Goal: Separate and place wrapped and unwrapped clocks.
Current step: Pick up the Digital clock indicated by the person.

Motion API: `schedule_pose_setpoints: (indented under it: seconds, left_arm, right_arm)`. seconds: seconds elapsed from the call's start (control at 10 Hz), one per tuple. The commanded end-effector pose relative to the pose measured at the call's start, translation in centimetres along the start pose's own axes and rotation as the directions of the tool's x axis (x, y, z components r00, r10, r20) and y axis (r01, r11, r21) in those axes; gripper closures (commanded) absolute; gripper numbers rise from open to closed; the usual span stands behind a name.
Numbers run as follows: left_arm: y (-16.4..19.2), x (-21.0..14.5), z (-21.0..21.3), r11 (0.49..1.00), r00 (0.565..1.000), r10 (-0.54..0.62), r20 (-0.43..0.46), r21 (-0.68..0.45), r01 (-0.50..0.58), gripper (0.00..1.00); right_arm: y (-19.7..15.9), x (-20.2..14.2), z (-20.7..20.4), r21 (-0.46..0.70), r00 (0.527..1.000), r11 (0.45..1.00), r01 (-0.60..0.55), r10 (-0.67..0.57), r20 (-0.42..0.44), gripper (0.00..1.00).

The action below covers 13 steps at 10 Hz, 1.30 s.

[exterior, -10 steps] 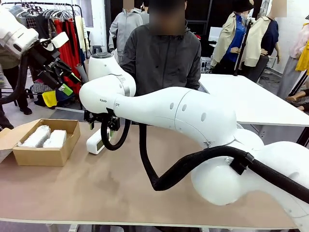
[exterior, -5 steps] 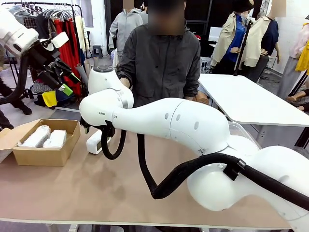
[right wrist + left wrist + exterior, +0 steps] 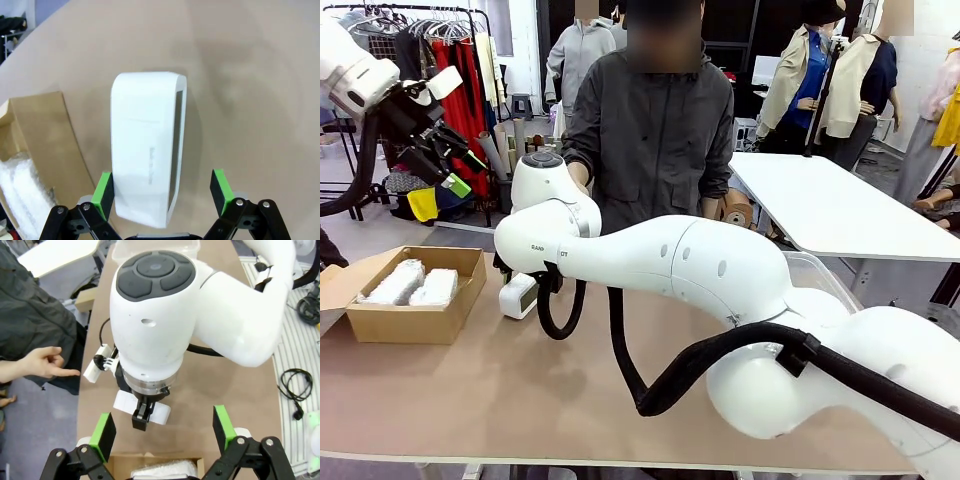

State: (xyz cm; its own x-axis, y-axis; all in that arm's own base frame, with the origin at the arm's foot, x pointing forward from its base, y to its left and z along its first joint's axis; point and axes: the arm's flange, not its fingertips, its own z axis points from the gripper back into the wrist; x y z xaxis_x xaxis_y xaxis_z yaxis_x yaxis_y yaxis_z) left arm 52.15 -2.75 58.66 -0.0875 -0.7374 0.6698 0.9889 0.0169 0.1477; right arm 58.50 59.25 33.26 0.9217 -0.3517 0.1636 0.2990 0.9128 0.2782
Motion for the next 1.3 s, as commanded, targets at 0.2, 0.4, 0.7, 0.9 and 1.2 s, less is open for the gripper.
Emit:
schedule_pose_setpoints:
  seconds: [0.2, 0.4, 0.7, 0.9, 1.2]
  left_arm:
    - [-0.2, -0.2, 0.2, 1.000, 1.000, -0.016, -0.007, -0.007, 0.016, 0.00]
    - [-0.2, -0.2, 0.2, 1.000, 1.000, -0.016, -0.007, -0.007, 0.016, 0.00]
    - [-0.2, -0.2, 0.2, 1.000, 1.000, -0.016, -0.007, -0.007, 0.016, 0.00]
    - [-0.2, -0.2, 0.2, 1.000, 1.000, -0.016, -0.007, -0.007, 0.016, 0.00]
    - [-0.2, -0.2, 0.2, 1.000, 1.000, -0.016, -0.007, -0.007, 0.016, 0.00]
  right_arm:
    - [6.1, 4.4, -4.1, 0.117, 0.999, 0.993, 0.004, 0.003, -0.053, 0.00]
    - [5.9, 5.1, -4.8, 0.142, 0.999, 0.990, -0.006, 0.013, -0.048, 0.00]
    - [-0.7, 1.3, -2.4, 0.083, 0.999, 0.996, 0.026, -0.024, -0.026, 0.00]
    - [-0.8, 1.5, -2.7, 0.093, 0.999, 0.995, 0.018, -0.016, -0.028, 0.20]
    - [-1.1, 2.0, -1.9, 0.089, 1.000, 0.996, 0.026, -0.026, -0.011, 0.79]
